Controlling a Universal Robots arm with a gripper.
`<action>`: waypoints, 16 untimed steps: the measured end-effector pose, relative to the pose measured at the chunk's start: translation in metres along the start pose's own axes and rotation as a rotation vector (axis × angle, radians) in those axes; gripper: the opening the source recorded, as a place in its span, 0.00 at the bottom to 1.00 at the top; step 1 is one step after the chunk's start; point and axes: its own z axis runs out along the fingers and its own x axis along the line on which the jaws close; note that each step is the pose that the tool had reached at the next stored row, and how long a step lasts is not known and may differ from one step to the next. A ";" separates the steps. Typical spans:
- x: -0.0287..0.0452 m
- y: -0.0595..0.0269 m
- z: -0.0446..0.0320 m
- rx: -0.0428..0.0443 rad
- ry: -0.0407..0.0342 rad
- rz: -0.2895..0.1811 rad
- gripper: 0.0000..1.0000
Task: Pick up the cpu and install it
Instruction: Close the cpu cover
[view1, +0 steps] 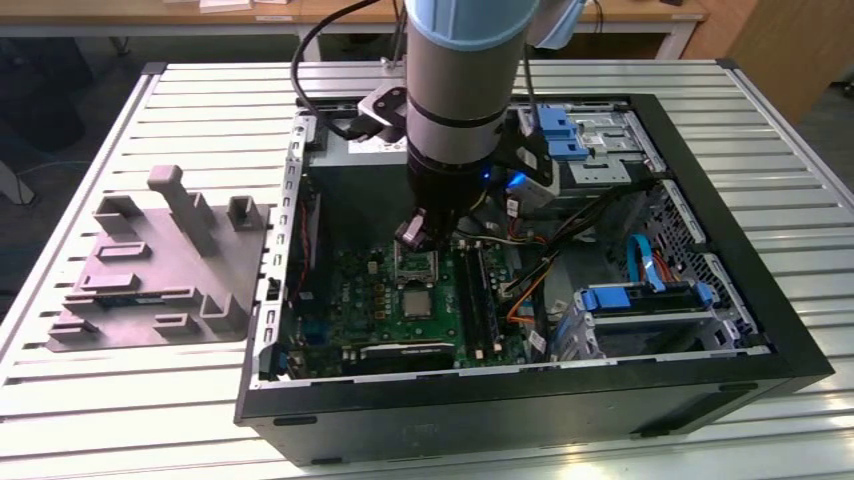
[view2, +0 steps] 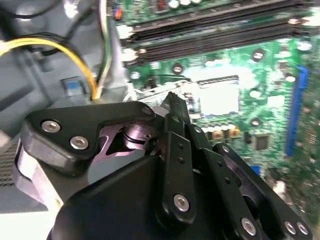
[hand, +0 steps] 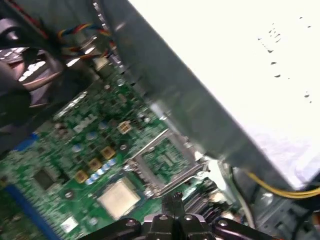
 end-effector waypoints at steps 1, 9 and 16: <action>-0.0009 -0.0011 0.0002 -0.0083 -0.0087 -0.002 0.11; -0.0061 -0.0075 0.0046 -0.0509 -0.0521 -0.023 0.11; -0.0074 -0.0085 0.0133 -0.0673 -0.0664 -0.043 0.11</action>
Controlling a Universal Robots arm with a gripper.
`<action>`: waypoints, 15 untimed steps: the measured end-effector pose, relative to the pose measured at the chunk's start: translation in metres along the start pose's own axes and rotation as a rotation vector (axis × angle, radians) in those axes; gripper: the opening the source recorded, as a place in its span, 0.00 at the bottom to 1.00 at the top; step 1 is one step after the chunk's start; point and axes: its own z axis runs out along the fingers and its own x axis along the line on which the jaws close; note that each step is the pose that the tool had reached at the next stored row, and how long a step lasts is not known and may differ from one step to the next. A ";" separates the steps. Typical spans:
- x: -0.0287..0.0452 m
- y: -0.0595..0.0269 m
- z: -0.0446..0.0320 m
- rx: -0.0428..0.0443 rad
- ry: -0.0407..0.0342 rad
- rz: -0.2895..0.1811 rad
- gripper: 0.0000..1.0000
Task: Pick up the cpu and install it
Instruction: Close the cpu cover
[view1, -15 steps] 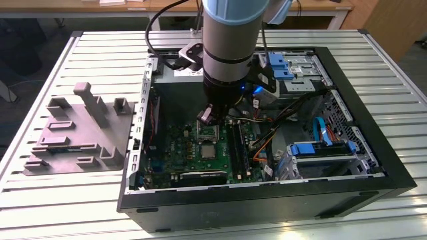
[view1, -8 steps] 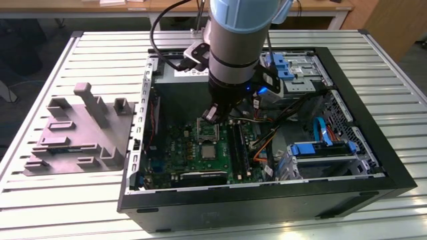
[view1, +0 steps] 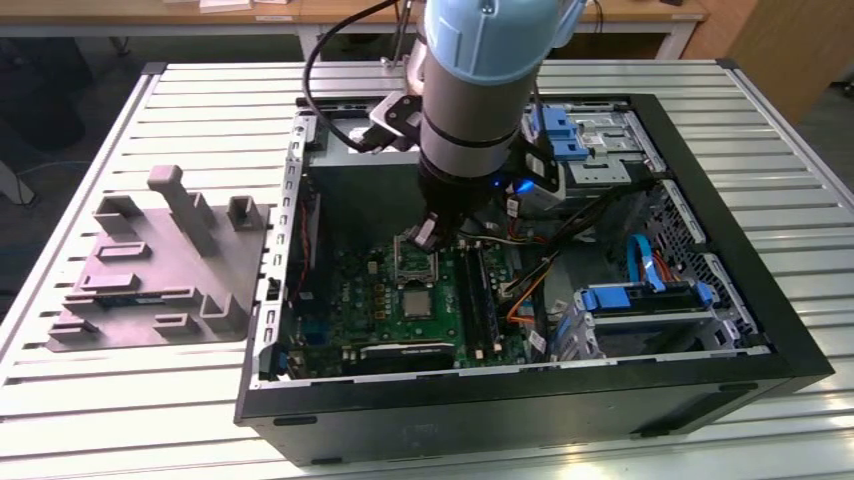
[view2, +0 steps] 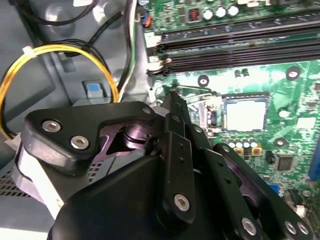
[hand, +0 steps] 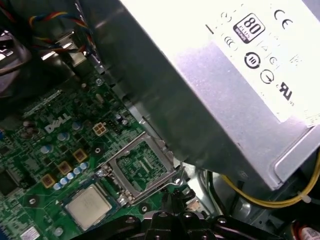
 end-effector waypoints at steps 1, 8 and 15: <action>-0.0002 -0.0003 0.0003 -0.0070 -0.0077 -0.003 0.11; -0.0023 -0.0038 0.0093 -0.0168 -0.0100 -0.031 0.11; -0.0062 -0.0081 0.0122 -0.0357 -0.0281 -0.048 0.11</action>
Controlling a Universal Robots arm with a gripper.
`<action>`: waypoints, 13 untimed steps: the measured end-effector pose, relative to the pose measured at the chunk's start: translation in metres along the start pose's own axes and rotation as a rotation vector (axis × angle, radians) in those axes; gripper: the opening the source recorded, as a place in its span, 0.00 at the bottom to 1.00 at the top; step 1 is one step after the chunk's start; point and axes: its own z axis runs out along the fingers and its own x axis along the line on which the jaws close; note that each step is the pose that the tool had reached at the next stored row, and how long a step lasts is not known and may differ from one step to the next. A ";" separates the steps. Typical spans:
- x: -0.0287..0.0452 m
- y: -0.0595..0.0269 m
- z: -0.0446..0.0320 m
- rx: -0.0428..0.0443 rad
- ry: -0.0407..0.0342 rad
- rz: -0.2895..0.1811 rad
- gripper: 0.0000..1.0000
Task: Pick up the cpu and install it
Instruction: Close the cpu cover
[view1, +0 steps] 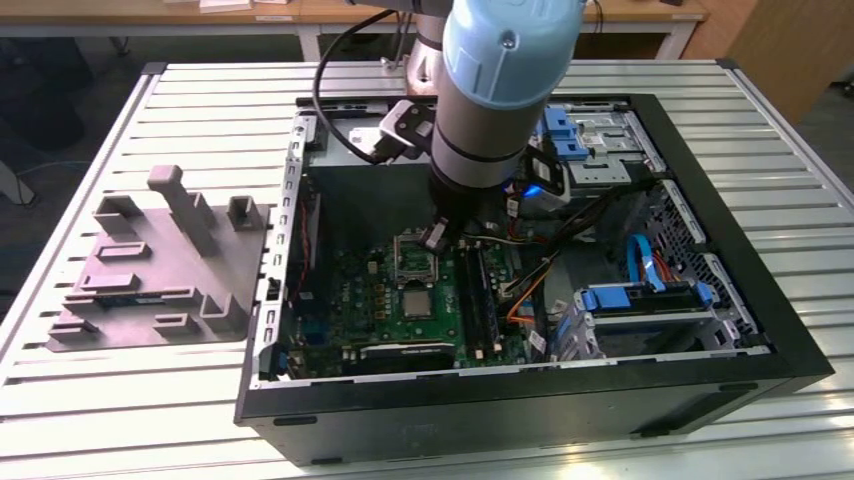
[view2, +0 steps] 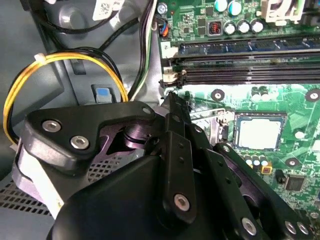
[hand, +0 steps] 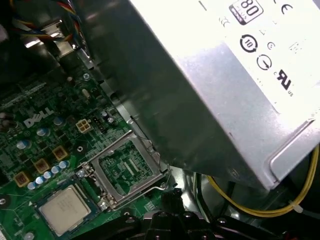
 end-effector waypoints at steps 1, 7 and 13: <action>-0.0004 0.0000 0.0007 -0.0010 -0.0011 0.000 0.11; -0.0016 0.0005 0.0028 -0.0073 -0.0088 -0.002 0.11; -0.0016 0.0005 0.0029 -0.0087 -0.0107 -0.002 0.11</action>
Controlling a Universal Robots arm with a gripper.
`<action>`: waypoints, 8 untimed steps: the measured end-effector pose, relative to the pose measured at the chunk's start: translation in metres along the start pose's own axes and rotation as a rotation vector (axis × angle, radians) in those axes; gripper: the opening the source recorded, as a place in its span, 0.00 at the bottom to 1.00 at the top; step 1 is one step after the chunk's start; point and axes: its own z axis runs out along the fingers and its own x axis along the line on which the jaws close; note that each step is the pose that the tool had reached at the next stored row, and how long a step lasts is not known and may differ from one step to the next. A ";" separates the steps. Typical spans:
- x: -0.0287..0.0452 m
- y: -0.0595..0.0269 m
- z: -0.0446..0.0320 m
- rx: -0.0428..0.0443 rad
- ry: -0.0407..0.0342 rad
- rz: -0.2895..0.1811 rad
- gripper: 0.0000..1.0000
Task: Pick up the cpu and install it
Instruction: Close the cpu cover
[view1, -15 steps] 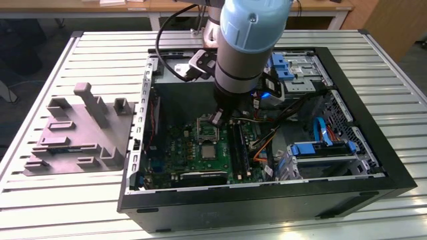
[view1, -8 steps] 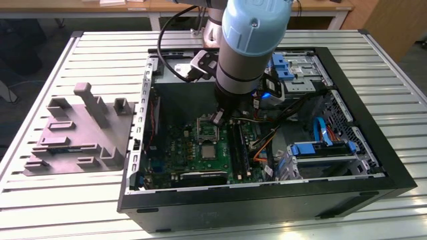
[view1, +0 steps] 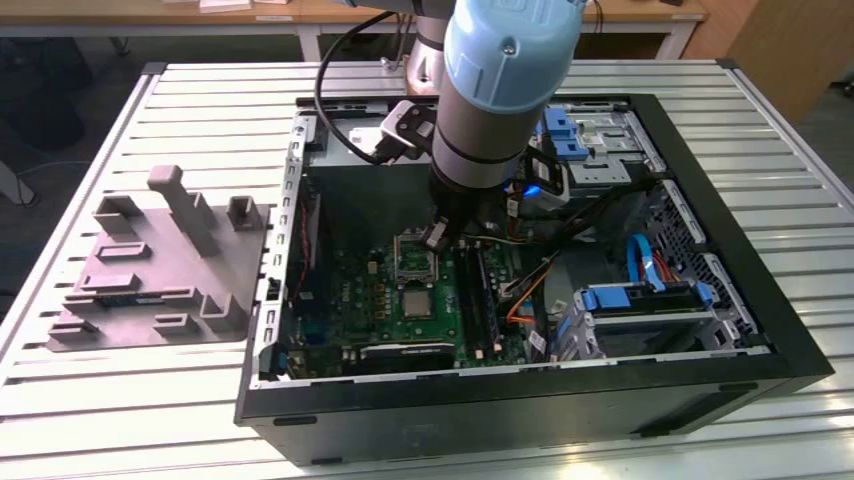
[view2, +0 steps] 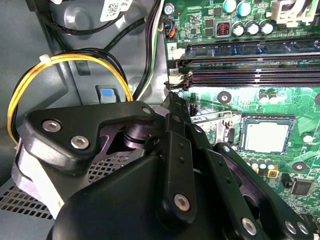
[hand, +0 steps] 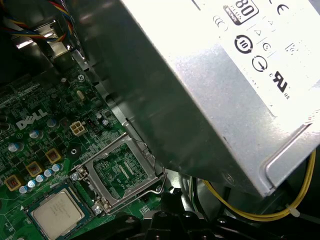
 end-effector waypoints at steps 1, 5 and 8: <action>0.0000 0.0000 0.0000 0.0000 0.0000 0.000 0.11; 0.0000 0.0000 0.0000 -0.0001 0.0000 0.000 0.11; 0.0000 0.0000 0.0000 -0.0001 -0.0001 0.000 0.11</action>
